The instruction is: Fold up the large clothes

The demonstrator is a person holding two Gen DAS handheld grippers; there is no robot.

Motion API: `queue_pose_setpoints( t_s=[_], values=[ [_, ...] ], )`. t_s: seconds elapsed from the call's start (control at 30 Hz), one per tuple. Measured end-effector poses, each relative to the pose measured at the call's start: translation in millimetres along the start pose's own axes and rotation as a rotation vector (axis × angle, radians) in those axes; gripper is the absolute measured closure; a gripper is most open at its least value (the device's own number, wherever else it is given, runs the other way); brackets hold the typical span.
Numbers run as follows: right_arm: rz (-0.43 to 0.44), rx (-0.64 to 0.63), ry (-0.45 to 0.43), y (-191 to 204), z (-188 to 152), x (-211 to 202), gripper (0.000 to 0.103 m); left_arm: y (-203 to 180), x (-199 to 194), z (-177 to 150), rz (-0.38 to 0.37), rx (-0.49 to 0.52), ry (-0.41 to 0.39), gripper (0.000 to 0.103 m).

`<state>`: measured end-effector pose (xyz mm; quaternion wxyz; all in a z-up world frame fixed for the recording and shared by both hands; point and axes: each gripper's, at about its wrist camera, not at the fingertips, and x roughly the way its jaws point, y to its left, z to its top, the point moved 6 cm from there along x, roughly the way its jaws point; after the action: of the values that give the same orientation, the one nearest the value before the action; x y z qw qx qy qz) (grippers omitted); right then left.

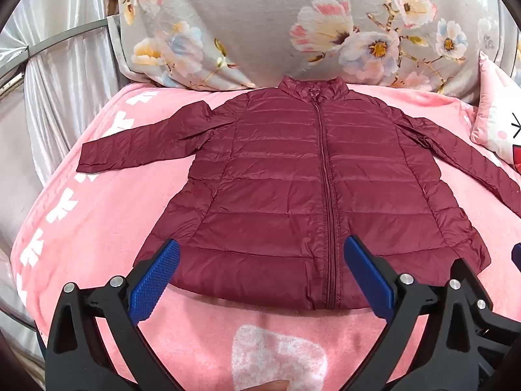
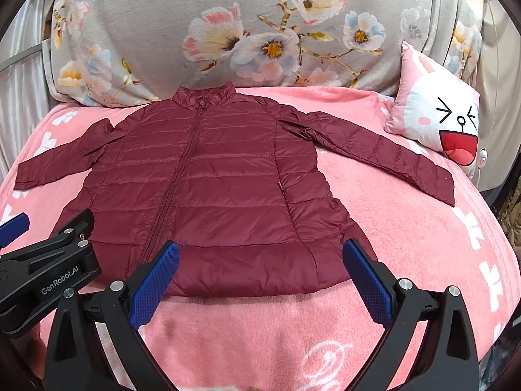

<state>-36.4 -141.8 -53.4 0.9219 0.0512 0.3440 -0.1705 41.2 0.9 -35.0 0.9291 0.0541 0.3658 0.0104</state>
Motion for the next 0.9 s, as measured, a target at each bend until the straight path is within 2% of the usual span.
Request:
queue_pose_setpoints(
  t_s=[0.9],
  values=[
    [0.002, -0.005, -0.004, 4.2, 0.7, -1.5, 0.005, 8.5, 3.3, -1.2, 0.003, -0.014, 0.000, 0.005]
  ],
)
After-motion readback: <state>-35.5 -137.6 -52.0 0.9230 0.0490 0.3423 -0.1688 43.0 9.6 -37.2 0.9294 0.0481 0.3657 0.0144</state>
